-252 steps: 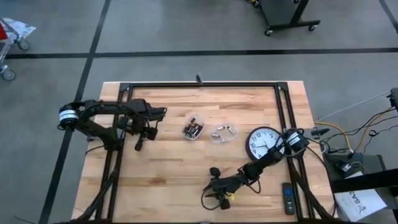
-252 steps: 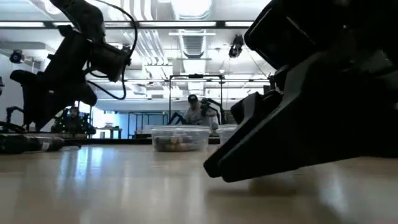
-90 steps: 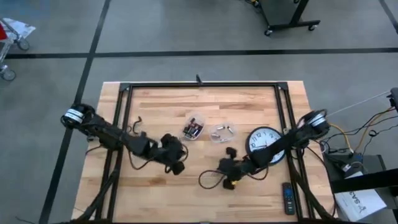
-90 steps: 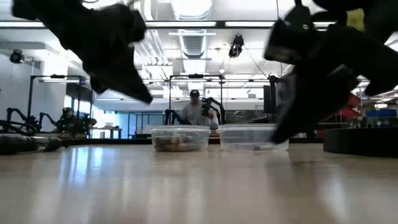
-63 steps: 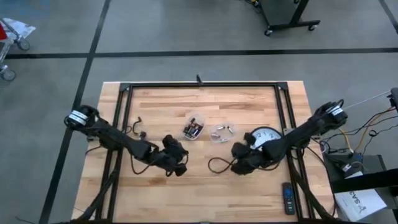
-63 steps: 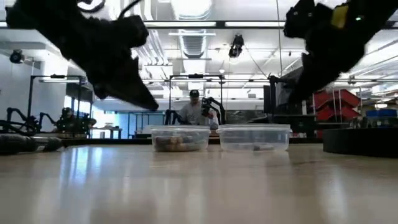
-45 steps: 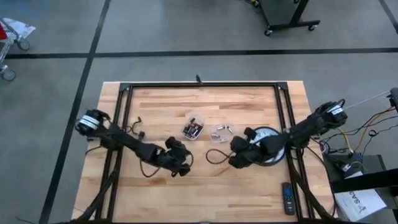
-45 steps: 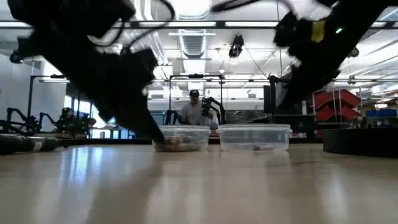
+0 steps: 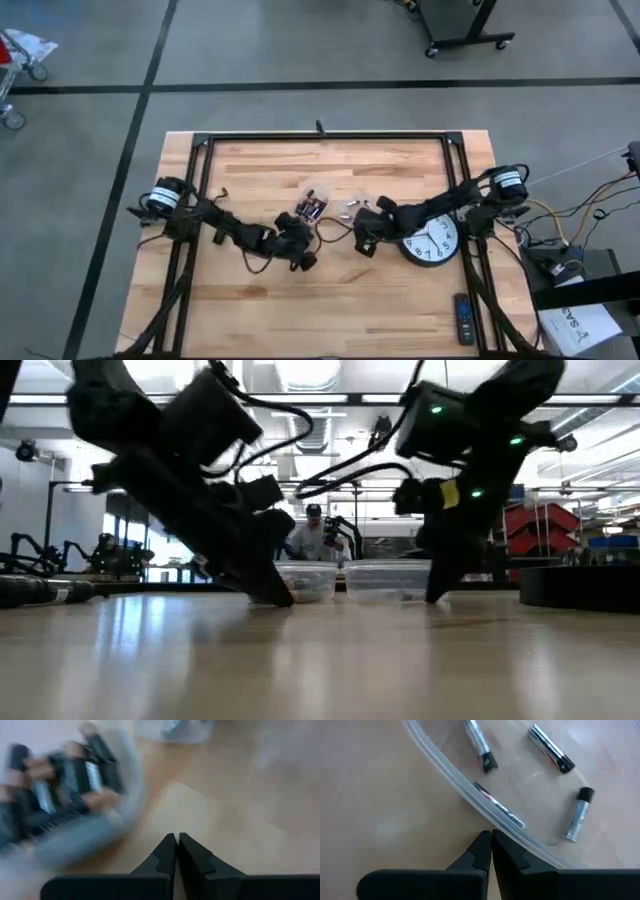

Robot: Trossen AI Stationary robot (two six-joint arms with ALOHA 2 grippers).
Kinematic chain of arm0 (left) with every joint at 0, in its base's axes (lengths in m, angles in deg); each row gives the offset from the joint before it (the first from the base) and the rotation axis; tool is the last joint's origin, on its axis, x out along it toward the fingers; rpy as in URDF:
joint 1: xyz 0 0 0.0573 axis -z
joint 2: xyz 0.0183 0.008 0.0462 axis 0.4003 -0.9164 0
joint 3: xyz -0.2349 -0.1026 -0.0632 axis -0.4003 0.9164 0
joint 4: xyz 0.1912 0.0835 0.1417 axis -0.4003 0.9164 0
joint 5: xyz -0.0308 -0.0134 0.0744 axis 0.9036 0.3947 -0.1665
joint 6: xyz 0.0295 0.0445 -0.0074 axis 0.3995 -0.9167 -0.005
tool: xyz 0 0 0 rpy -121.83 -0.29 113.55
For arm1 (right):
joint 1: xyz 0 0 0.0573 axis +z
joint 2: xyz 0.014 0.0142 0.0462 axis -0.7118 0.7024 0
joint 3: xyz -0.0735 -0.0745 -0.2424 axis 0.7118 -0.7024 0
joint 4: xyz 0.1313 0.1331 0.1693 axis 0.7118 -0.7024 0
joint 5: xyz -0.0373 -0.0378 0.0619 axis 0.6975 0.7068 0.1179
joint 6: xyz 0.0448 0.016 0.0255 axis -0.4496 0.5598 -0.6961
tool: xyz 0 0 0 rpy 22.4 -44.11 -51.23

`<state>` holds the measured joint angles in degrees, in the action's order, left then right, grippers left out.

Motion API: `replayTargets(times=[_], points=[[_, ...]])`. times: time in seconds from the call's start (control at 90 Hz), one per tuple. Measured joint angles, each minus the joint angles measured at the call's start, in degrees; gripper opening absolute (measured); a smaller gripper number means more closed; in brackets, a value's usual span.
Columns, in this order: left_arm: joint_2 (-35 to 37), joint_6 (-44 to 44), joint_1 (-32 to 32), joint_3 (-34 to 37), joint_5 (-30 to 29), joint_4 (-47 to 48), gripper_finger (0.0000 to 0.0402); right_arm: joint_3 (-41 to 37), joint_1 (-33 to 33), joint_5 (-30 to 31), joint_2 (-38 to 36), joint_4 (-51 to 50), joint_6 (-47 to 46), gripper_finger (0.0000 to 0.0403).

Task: Insert battery
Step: Adjust the clock

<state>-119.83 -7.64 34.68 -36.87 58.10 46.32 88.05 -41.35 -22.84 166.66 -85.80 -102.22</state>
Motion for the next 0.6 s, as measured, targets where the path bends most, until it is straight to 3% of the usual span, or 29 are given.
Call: replayTargets(times=[0.3, 0.467, 0.6], points=[[1.0, -13.0, -10.1, 0.2, 0.6, 0.1, 0.0000, 6.0, -7.6, 1.1, 1.4, 7.5, 17.6, 0.0000], [3.3, -13.3, -12.4, 0.4, 1.1, 2.9, 0.0000, 7.2, -8.5, 1.1, -1.4, 2.7, 17.7, 0.0000], [5.0, -10.5, -10.2, 0.5, 3.0, 1.9, 0.0000, 7.1, -5.3, 0.9, -5.0, -9.4, 11.6, 0.0000]])
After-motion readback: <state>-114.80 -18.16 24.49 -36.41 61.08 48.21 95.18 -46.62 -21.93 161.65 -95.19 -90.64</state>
